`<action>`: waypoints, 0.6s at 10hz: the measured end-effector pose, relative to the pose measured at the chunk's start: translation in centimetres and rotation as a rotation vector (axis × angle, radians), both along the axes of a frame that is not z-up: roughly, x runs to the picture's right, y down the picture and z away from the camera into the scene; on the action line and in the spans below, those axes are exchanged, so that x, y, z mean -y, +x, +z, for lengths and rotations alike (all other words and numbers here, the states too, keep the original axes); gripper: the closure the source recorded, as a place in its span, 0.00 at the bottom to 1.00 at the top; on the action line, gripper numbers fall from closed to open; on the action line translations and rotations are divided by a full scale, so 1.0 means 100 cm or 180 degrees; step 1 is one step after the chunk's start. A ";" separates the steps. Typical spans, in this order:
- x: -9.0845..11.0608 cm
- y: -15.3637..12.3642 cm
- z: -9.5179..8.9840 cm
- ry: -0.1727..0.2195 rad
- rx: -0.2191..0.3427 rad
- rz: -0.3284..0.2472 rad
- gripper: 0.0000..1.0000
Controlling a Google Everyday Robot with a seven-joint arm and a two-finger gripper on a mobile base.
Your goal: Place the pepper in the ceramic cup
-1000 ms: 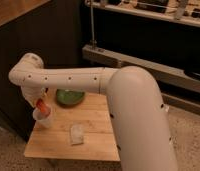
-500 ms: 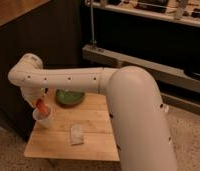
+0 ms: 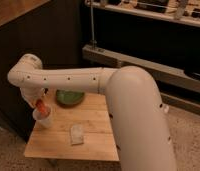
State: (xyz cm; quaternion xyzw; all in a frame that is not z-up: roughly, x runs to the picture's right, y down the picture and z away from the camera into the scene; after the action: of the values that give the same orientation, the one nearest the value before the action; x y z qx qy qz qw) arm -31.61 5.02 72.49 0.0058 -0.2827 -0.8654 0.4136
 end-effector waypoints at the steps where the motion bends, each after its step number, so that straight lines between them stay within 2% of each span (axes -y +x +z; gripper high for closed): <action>1: 0.000 0.000 0.000 0.0000 0.0001 0.0000 0.77; 6: -0.001 -0.003 0.000 0.0003 0.0005 -0.0006 0.77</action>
State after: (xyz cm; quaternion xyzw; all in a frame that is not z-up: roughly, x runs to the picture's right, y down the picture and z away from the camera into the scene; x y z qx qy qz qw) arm -31.87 5.15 72.44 0.0063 -0.2826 -0.8660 0.4125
